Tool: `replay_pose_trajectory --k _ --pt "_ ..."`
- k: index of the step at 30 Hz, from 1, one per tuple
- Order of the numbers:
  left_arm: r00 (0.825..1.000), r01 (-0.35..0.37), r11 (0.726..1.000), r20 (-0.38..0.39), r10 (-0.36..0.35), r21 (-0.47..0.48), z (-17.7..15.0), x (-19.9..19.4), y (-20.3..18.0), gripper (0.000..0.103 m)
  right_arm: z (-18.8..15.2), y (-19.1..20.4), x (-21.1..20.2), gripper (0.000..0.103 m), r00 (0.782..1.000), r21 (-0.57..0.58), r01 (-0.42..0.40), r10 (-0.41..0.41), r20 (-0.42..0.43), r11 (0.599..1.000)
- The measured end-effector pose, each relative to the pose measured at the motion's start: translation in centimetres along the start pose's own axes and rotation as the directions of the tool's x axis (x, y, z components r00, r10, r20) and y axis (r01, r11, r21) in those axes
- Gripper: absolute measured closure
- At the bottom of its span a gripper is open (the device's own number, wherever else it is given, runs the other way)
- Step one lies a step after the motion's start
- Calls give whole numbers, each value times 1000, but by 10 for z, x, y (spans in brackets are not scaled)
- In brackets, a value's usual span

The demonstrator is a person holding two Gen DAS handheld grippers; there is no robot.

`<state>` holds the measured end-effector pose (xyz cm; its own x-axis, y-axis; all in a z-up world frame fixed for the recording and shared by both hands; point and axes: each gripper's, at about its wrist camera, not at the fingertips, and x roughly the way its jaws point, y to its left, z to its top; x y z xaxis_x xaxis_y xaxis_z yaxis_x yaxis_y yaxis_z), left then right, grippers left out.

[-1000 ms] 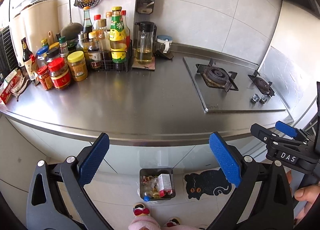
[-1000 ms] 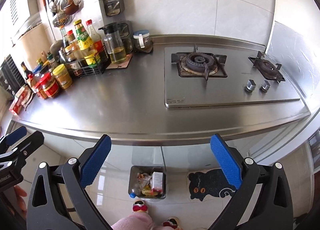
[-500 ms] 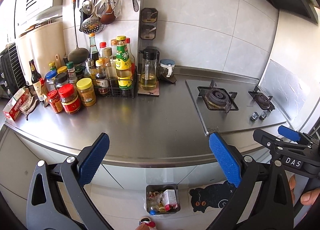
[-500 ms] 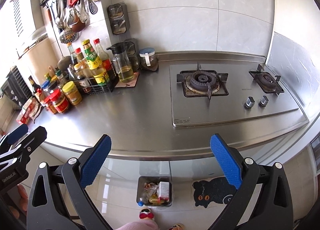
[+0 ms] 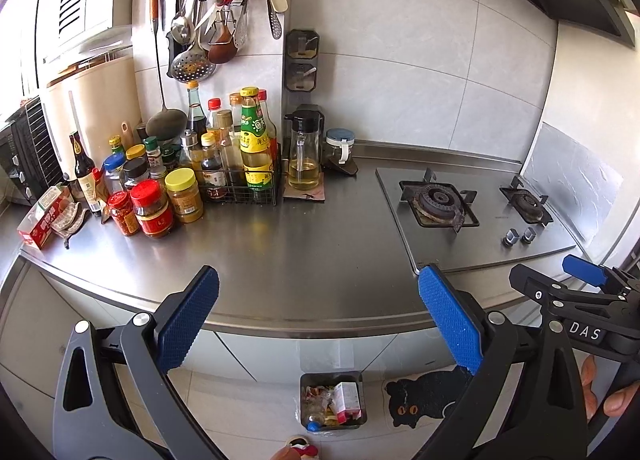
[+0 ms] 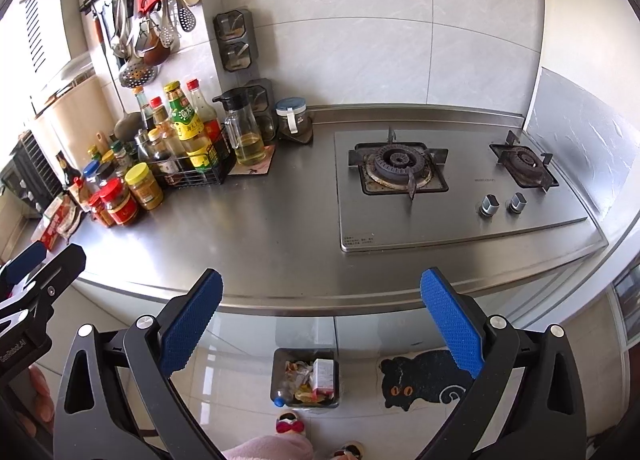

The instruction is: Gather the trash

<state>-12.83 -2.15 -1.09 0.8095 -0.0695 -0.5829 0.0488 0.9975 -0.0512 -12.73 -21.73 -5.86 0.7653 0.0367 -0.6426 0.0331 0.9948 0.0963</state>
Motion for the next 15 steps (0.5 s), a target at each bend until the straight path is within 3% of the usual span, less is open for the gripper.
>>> replay_pose_trajectory --k 15 --pt "1000 -3 1000 -12 3 -15 -5 2 5 8 -2 11 -5 3 1000 -15 3 -2 5 1000"
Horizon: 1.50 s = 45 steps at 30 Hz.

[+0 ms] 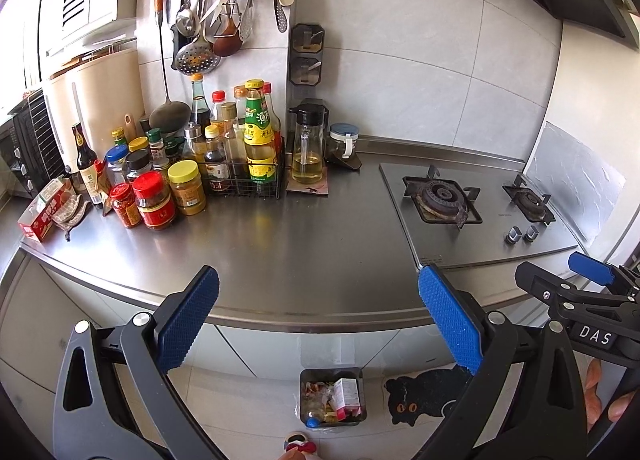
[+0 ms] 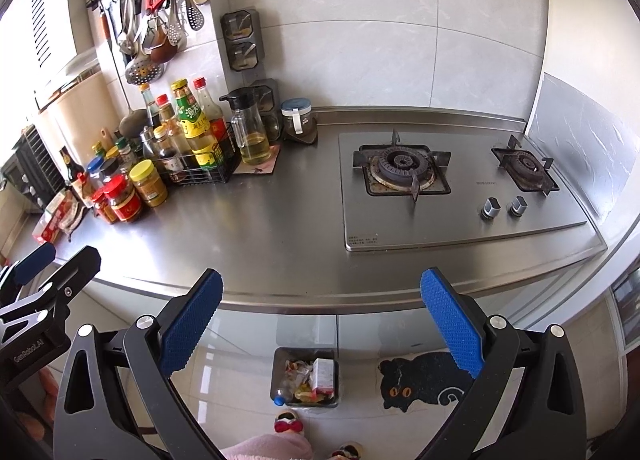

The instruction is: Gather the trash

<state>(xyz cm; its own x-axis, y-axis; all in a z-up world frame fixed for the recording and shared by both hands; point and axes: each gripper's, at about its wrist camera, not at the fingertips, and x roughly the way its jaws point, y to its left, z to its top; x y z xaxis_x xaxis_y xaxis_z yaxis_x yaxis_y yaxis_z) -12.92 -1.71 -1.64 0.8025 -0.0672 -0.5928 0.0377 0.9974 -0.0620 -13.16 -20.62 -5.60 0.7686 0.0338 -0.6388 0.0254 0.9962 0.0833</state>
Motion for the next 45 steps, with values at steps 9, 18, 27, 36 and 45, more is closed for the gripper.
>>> replay_pose_trajectory --k 9,18,27,36,45 --pt "1000 -11 1000 -4 11 0 -2 1 2 8 0 0 0 3 1000 -5 -1 1 -6 1000" --pt "1000 -17 1000 -1 17 -1 -3 0 6 8 0 -1 1 3 1000 -11 3 -3 -9 1000" --pt "1000 -17 1000 1 17 -2 -2 -1 7 8 1 0 2 3 1000 -14 0 0 -12 1000" --pt "1000 -21 1000 -1 21 -5 -3 -2 8 8 0 0 1 3 1000 -15 2 -2 -15 1000" --pt "1000 -20 1000 0 20 -2 -3 -2 9 8 0 1 1 3 1000 -24 2 -3 -17 1000"
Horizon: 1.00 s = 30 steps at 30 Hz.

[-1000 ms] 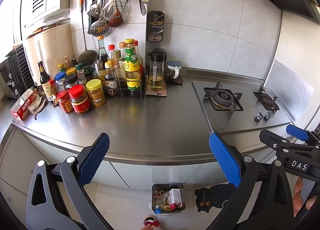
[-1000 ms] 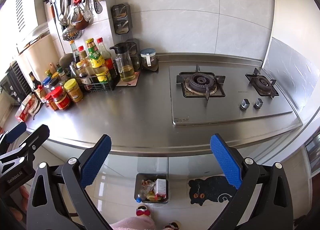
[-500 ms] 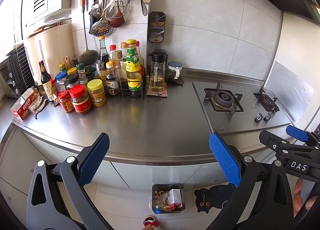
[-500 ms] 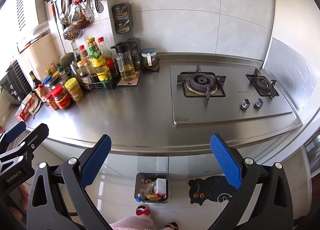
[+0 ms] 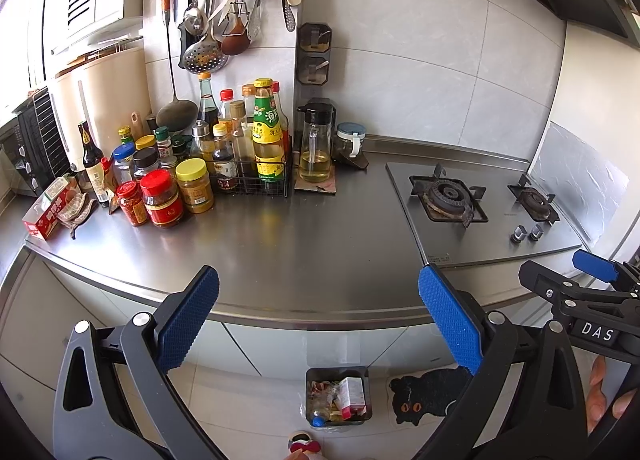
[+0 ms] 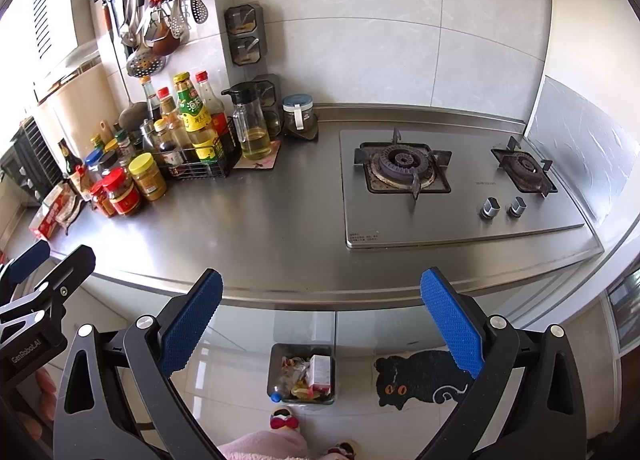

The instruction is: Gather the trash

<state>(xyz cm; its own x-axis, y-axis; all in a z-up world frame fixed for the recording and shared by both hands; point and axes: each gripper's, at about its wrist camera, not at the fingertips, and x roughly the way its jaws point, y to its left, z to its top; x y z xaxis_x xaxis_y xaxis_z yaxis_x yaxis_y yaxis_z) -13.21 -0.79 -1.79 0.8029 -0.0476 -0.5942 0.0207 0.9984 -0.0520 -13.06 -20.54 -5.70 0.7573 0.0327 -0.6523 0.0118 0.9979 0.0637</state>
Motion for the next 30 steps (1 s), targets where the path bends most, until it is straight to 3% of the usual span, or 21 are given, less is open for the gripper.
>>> replay_pose_trajectory --k 23,30 --pt "1000 -12 1000 -7 12 -1 1 1 0 8 0 0 0 3 1000 8 -11 11 -4 1000" --pt "999 -50 999 -8 50 -7 1 4 0 8 -3 0 4 3 1000 14 -4 4 -6 1000"
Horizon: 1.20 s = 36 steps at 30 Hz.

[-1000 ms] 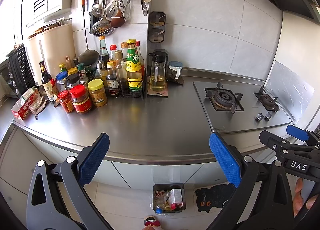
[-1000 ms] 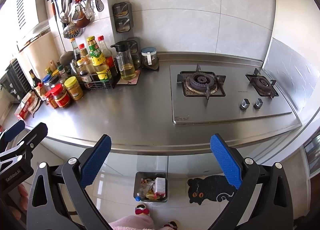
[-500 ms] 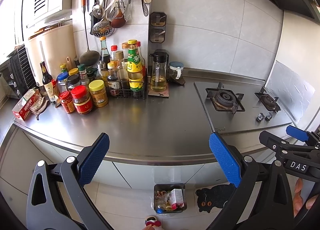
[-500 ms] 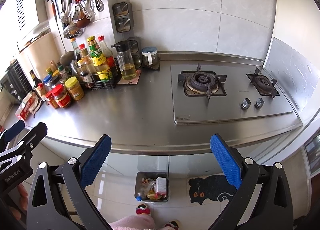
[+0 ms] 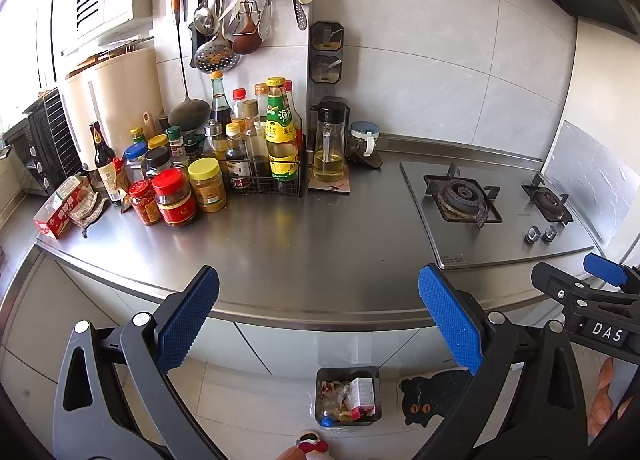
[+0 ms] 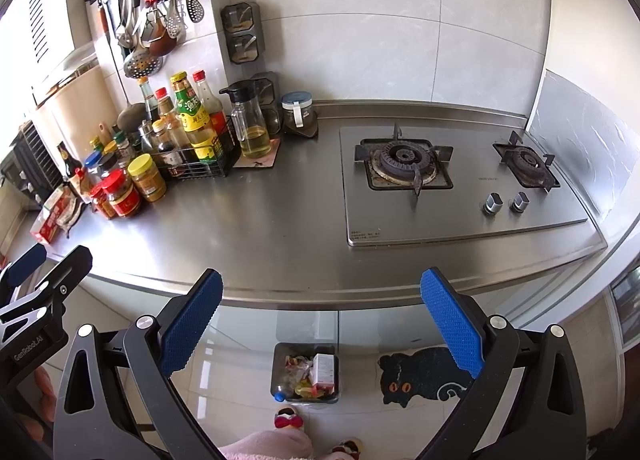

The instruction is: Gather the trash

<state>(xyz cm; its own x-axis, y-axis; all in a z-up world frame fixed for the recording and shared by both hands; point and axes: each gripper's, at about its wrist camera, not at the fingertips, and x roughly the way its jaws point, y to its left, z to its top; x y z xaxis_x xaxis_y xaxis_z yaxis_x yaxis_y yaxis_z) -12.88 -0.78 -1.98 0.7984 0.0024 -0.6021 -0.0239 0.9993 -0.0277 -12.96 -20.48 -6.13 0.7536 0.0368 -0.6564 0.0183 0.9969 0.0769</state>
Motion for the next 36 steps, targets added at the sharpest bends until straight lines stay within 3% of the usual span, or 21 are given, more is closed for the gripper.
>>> replay_pose_trajectory --k 2,6,11,16,32,36 --pt "1000 21 1000 -22 -21 -9 0 3 1 8 0 -1 2 3 1000 0 2 -2 -2 1000" --pt "999 -13 1000 -43 14 7 -1 7 -2 8 0 -3 4 3 1000 3 4 -4 -6 1000" --pt "995 56 998 -81 -59 -31 -2 12 -2 8 -1 -4 6 3 1000 -3 4 -4 -14 1000" --pt "998 31 999 -50 -32 -29 -3 10 -3 8 0 -4 10 3 1000 -8 3 -4 -27 1000" --pt "996 81 994 -41 -84 -75 -1 11 0 8 1 -3 15 3 999 -14 3 -4 -37 1000" --pt "998 44 997 -34 -46 -59 -1 11 -2 8 2 -3 16 3 999 -10 4 -4 -36 1000"
